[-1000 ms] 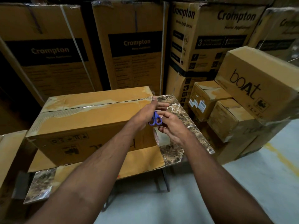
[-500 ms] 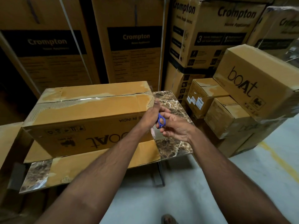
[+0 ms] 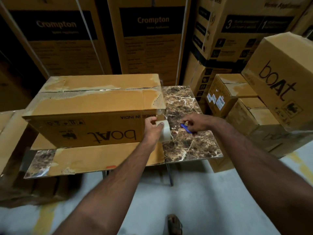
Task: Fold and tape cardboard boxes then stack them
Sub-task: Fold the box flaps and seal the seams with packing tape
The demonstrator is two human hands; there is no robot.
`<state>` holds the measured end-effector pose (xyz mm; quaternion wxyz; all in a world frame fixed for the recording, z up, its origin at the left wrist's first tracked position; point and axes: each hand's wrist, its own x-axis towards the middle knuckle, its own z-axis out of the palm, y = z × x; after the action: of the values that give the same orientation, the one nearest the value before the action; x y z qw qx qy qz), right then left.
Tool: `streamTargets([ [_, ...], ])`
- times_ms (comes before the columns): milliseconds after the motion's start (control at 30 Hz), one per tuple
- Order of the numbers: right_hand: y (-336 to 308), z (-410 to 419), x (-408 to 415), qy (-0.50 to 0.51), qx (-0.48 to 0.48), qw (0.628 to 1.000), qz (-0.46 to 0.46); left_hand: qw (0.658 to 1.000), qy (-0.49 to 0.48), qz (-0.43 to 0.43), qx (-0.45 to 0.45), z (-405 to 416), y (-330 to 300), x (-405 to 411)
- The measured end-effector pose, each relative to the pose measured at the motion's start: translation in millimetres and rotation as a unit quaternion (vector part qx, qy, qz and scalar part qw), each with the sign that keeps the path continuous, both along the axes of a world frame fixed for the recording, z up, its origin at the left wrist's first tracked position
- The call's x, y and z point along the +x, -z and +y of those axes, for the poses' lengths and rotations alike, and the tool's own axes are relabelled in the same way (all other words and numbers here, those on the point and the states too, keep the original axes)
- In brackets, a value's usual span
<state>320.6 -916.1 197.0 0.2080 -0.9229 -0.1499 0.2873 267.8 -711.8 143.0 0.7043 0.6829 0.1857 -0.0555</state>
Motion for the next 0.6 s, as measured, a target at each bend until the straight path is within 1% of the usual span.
streamTargets([
  [100,-7.3,-3.6,20.0,-0.042,-0.043,0.996,0.059,1.000,-0.010,0.002,-0.016,0.0,0.1,2.5],
  [200,-8.7,-4.7,33.3,-0.081,-0.077,0.990,0.084,1.000,-0.021,0.009,-0.005,0.2,4.2,2.8],
  [400,-9.8,-2.2,55.7,-0.107,-0.029,0.988,0.109,0.999,-0.044,-0.011,0.021,-4.8,5.2,4.6],
  [600,-11.6,6.7,68.2,-0.139,0.001,0.984,0.110,0.998,-0.059,0.001,0.027,-8.6,6.9,6.2],
])
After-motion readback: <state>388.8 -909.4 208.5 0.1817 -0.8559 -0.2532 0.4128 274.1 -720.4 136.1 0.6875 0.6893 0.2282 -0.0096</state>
